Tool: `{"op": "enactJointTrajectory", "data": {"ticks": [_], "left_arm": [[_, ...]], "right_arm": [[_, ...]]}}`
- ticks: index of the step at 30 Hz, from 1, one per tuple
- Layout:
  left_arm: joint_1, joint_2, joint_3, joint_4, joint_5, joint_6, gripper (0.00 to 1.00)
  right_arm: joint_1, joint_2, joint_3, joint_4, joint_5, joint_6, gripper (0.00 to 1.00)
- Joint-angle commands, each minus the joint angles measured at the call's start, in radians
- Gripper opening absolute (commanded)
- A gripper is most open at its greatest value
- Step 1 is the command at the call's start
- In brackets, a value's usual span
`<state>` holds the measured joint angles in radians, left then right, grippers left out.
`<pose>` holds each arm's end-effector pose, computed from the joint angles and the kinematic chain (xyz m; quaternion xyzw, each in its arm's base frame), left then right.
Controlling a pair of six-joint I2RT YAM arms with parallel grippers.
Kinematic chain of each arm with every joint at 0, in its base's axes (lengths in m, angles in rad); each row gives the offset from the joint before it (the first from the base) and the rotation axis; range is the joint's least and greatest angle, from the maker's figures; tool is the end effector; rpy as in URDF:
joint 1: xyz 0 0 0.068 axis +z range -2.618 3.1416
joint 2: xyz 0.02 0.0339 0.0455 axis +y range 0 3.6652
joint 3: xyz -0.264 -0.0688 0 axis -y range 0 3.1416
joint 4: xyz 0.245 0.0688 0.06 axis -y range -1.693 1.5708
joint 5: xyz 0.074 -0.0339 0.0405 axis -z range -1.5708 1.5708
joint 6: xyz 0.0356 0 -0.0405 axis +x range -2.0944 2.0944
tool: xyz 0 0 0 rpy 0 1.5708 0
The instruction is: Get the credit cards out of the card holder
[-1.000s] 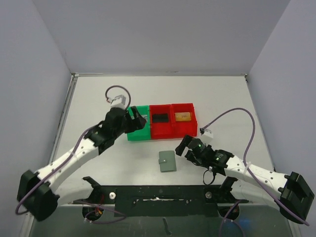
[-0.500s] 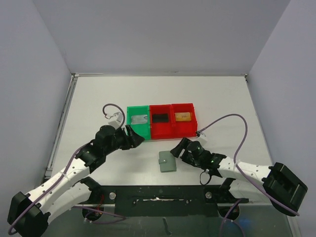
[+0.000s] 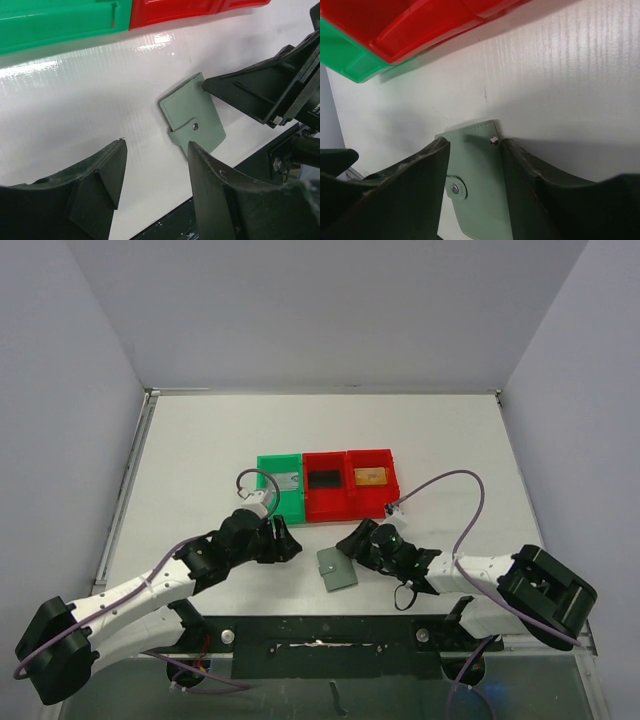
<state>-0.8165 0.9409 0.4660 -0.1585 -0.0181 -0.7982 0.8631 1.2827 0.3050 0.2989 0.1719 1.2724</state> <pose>0.1362 -0.1440 0.2033 0.0041 0.8921 -0.3208 0.3181 0.1454 0.1606 0.1285 0.2189 0.8726 0.3392 0.2750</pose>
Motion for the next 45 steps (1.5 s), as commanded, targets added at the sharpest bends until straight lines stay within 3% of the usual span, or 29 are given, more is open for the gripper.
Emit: {"op": "enactJointTrajectory", "data": {"ticks": [1, 10, 21, 25, 33, 38, 45], "left_arm": [[-0.004, 0.023, -0.026, 0.11, -0.007, 0.025, 0.5], [-0.034, 0.163, 0.0, 0.191, -0.012, 0.008, 0.5], [-0.11, 0.325, 0.103, 0.231, -0.05, -0.015, 0.58], [-0.17, 0.377, 0.171, 0.158, -0.102, -0.019, 0.58], [-0.251, 0.42, 0.188, 0.101, -0.138, -0.009, 0.54], [-0.278, 0.466, 0.219, 0.074, -0.14, 0.009, 0.45], [-0.303, 0.524, 0.268, 0.008, -0.175, 0.036, 0.43]], "right_arm": [[0.022, 0.067, -0.013, -0.056, -0.012, -0.031, 0.42], [0.028, 0.087, -0.001, -0.017, -0.022, -0.045, 0.2], [0.028, -0.027, -0.058, 0.014, 0.013, 0.008, 0.1], [0.029, -0.063, -0.063, 0.007, 0.009, 0.006, 0.12], [0.036, -0.1, -0.072, -0.051, -0.022, 0.005, 0.38], [0.064, -0.092, -0.085, -0.019, -0.039, 0.004, 0.39], [0.087, -0.019, -0.065, 0.051, -0.066, 0.002, 0.38]]}}
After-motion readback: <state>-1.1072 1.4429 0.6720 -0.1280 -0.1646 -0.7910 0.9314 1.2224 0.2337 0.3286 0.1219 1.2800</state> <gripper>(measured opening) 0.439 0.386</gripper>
